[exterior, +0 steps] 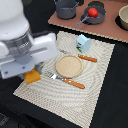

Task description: Interact with the objects in diverse but meaningful ways.

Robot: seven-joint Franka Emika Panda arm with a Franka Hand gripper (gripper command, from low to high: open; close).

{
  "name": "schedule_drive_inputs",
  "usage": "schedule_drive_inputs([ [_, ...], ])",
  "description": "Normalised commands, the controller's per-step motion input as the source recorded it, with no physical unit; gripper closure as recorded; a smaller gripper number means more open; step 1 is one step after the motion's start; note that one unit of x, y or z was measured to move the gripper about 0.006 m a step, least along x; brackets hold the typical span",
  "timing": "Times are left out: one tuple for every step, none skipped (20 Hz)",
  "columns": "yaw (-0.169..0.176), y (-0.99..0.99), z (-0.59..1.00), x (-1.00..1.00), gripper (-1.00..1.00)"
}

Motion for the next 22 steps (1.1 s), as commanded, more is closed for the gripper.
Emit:
schedule_drive_inputs([
  [0.000, 0.58, 0.57, 0.92, 1.00],
  [0.000, 0.59, 0.45, 0.91, 1.00],
  [0.000, 0.61, 0.44, 0.93, 1.00],
  [0.000, 0.60, 0.44, 0.93, 1.00],
  [0.000, 0.60, 0.42, 0.93, 1.00],
  [0.000, 0.60, 0.42, 0.94, 1.00],
  [0.000, 0.60, 0.38, 0.94, 1.00],
  [0.000, 0.58, 0.33, 0.94, 1.00],
  [0.000, 0.57, 0.26, 0.94, 1.00],
  [0.000, 0.55, 0.17, 0.94, 1.00],
  [0.000, 0.56, 0.15, 0.94, 1.00],
  [0.000, 0.55, 0.11, 0.93, 1.00],
  [0.000, 0.55, 0.10, 0.93, 1.00],
  [0.000, 0.54, 0.07, 0.93, 1.00],
  [0.000, 0.54, 0.05, 0.92, 1.00],
  [0.000, 0.52, 0.01, 0.91, 1.00],
  [0.000, 0.47, 0.00, 0.88, 1.00],
  [0.000, 0.45, -0.04, 0.86, 1.00],
  [-0.004, 0.41, -0.07, 0.85, 1.00],
  [-0.015, 0.35, -0.09, 0.81, 1.00],
  [-0.025, 0.30, -0.09, 0.78, 1.00],
  [-0.029, 0.31, -0.09, 0.75, 1.00],
])
